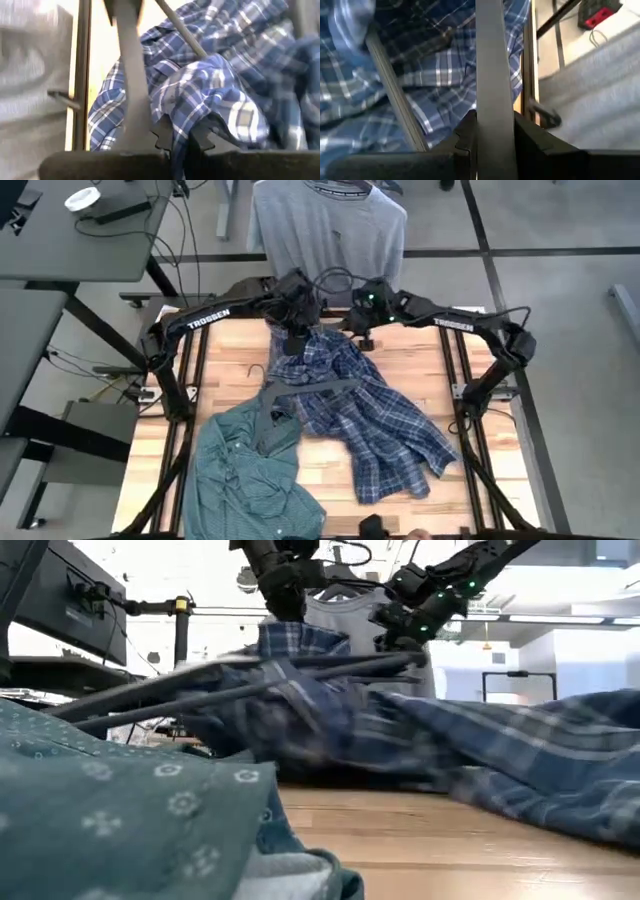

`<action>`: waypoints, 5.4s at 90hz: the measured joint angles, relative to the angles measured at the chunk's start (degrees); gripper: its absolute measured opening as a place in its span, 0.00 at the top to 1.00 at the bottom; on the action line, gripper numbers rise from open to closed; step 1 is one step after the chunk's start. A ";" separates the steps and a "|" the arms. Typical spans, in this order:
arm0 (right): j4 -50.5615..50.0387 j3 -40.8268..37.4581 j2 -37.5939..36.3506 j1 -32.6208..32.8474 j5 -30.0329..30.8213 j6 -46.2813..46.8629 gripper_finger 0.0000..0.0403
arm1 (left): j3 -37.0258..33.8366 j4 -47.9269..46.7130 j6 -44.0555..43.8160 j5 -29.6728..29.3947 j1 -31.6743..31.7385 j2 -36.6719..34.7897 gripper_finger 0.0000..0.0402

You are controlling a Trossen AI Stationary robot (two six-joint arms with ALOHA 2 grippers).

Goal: Hang clothes
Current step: Put the blue polo shirt on the gray hanger

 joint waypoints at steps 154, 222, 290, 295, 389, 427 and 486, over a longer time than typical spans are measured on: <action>10.79 0.00 1.45 -0.26 0.10 5.38 0.83 | -39.74 15.29 -49.80 1.64 7.56 -28.90 0.66; 15.07 0.02 0.55 1.54 -0.55 7.59 0.83 | -37.03 13.99 -43.95 0.89 13.31 -30.08 0.66; 19.85 0.39 0.53 3.04 -1.14 8.14 0.83 | -36.92 33.65 -45.41 21.13 14.16 -30.36 0.71; 19.17 0.46 0.53 3.09 -1.31 8.98 0.82 | -36.92 32.95 -45.30 21.13 14.16 -30.28 0.79; 24.80 7.80 16.08 -5.74 -21.01 36.96 0.47 | -37.05 34.64 -32.68 26.84 8.35 -38.29 0.93; 29.22 9.40 17.49 2.25 -20.10 38.19 0.49 | -37.05 37.45 -32.89 27.28 7.30 -39.90 0.93; 42.27 10.61 20.83 6.69 -1.33 47.75 0.49 | -37.05 37.83 -32.84 30.01 6.23 -39.82 0.93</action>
